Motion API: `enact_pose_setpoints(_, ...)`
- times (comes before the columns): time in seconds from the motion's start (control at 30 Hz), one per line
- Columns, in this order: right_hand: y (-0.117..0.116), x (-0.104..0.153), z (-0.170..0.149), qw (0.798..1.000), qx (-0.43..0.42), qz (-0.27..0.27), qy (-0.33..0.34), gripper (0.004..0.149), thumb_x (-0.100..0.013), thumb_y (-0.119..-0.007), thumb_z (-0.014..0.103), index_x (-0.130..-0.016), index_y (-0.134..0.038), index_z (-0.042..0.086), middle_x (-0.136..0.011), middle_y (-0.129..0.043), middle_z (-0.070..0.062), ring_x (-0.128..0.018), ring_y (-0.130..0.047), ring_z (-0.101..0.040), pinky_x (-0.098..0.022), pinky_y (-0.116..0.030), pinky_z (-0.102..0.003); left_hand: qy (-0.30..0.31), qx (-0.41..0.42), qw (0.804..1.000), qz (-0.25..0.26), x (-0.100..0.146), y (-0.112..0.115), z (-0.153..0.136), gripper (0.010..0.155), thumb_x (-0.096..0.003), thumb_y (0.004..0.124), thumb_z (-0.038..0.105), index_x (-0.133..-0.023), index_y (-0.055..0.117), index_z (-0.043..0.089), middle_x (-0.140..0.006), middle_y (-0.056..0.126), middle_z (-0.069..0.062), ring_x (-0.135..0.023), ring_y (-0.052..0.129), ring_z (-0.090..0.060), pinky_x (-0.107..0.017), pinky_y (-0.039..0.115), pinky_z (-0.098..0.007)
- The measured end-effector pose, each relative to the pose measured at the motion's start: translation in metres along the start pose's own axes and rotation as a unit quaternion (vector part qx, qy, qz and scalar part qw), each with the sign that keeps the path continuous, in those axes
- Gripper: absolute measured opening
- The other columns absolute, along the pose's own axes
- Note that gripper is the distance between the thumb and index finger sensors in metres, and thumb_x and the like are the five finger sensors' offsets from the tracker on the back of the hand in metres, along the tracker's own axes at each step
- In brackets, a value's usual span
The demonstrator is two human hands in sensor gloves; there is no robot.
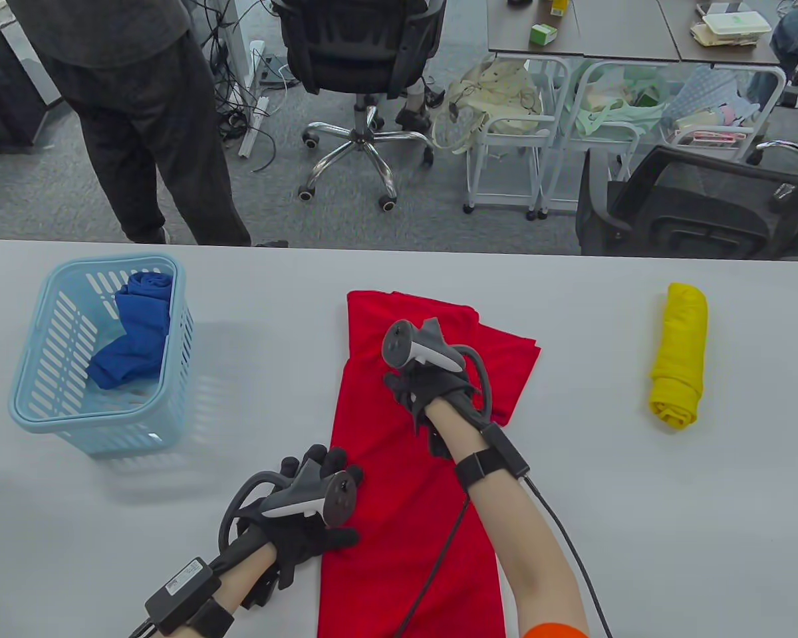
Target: Roll t-shirt into tight roll
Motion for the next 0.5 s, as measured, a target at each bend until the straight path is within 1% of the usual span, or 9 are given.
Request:
enact_pose_setpoints(0.1, -0.003, 0.013, -0.046, 0.999, -0.029, 0.004, -0.046, 0.068, -0.062, -0.046, 0.045, -0.116, -0.015, 0.018, -0.119, -0.010, -0.018, -0.109, -0.010, -0.048, -0.073, -0.025, -0.064, 0.001, 0.002, 1.000, 0.000, 0.000, 0.000, 0.000, 0.087, -0.0382, 0.030, 0.074, -0.101, -0.015, 0.035, -0.111, -0.019, -0.006, -0.107, -0.007, -0.037, -0.079, 0.014, -0.062)
enact_pose_setpoints(0.13, -0.005, 0.017, -0.071, 0.996, -0.042, 0.003, -0.075, 0.067, -0.062, -0.046, 0.045, -0.117, -0.018, 0.018, -0.120, -0.014, -0.018, -0.110, -0.014, -0.049, -0.073, -0.027, -0.064, 0.002, 0.001, 1.000, 0.000, 0.000, 0.000, 0.000, 0.087, -0.0381, 0.030, 0.074, -0.101, -0.015, 0.035, -0.111, -0.019, -0.006, -0.107, -0.007, -0.037, -0.079, 0.014, -0.062)
enact_pose_setpoints(0.2, -0.011, 0.021, -0.105, 0.991, -0.059, 0.010, -0.117, 0.065, -0.062, -0.048, 0.045, -0.117, -0.027, 0.018, -0.121, -0.024, -0.018, -0.110, -0.023, -0.050, -0.073, -0.031, -0.064, 0.003, 0.002, 1.000, 0.000, 0.000, 0.000, 0.000, 0.086, -0.0382, 0.030, 0.074, -0.101, -0.014, 0.035, -0.111, -0.019, -0.006, -0.107, -0.007, -0.037, -0.079, 0.013, -0.062)
enact_pose_setpoints(0.23, -0.017, 0.021, -0.123, 0.988, -0.064, 0.025, -0.135, 0.064, -0.062, -0.050, 0.045, -0.117, -0.029, 0.018, -0.121, -0.020, -0.014, -0.110, -0.024, -0.050, -0.073, -0.031, -0.064, 0.004, 0.003, 1.000, -0.001, 0.000, 0.000, 0.000, 0.087, -0.0382, 0.030, 0.074, -0.101, -0.016, 0.035, -0.111, -0.019, -0.006, -0.107, -0.007, -0.037, -0.079, 0.013, -0.062)
enact_pose_setpoints(0.3, -0.021, 0.021, -0.150, 0.982, -0.070, 0.035, -0.171, 0.070, -0.062, -0.052, 0.048, -0.115, -0.015, 0.021, -0.119, -0.007, -0.012, -0.111, -0.017, -0.050, -0.073, -0.027, -0.064, 0.004, 0.003, 1.000, -0.002, 0.000, 0.000, 0.000, 0.086, -0.0384, 0.030, 0.074, -0.101, -0.014, 0.035, -0.111, -0.019, -0.006, -0.107, -0.007, -0.037, -0.079, 0.013, -0.062)
enact_pose_setpoints(0.33, -0.021, 0.022, -0.162, 0.977, -0.073, 0.036, -0.198, 0.073, -0.061, -0.052, 0.049, -0.115, -0.011, 0.020, -0.119, -0.010, -0.017, -0.110, -0.017, -0.050, -0.073, -0.027, -0.065, 0.004, 0.002, 1.000, -0.002, -0.001, -0.001, 0.000, 0.087, -0.0384, 0.030, 0.074, -0.101, -0.015, 0.035, -0.111, -0.019, -0.006, -0.107, -0.007, -0.037, -0.079, 0.014, -0.062)
enact_pose_setpoints(0.37, -0.021, 0.023, -0.169, 0.973, -0.085, 0.036, -0.211, 0.076, -0.061, -0.052, 0.050, -0.115, -0.013, 0.014, -0.119, -0.010, -0.019, -0.110, -0.017, -0.051, -0.073, -0.028, -0.065, 0.003, 0.002, 1.000, -0.003, -0.001, -0.001, 0.000, 0.087, -0.0384, 0.030, 0.074, -0.101, -0.015, 0.035, -0.111, -0.019, -0.006, -0.107, -0.007, -0.037, -0.079, 0.014, -0.061)
enact_pose_setpoints(0.43, -0.018, 0.028, -0.178, 0.965, -0.123, 0.015, -0.232, 0.079, -0.061, -0.054, 0.052, -0.116, -0.018, 0.008, -0.119, -0.014, -0.024, -0.109, -0.022, -0.052, -0.073, -0.030, -0.064, 0.004, 0.003, 1.000, -0.004, -0.001, -0.001, 0.000, 0.087, -0.0383, 0.030, 0.074, -0.101, -0.015, 0.035, -0.111, -0.019, -0.006, -0.107, -0.007, -0.037, -0.079, 0.013, -0.061)
enact_pose_setpoints(0.5, -0.012, 0.031, -0.172, 0.963, -0.124, -0.019, -0.237, 0.081, -0.060, -0.056, 0.055, -0.117, -0.026, 0.006, -0.119, -0.024, -0.026, -0.106, -0.036, -0.052, -0.073, -0.037, -0.062, 0.005, 0.003, 1.000, -0.003, -0.001, -0.001, -0.001, 0.087, -0.0382, 0.030, 0.074, -0.101, -0.015, 0.035, -0.111, -0.019, -0.006, -0.107, -0.007, -0.037, -0.079, 0.013, -0.061)
Point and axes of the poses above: the tracker on the back of each hand, its own z axis roughly to the thumb side, its own x axis roughly from the fingertips to the wrist, y = z × x, the point moved 2 cm from there along -x, roughly from the wrist to the fingertips
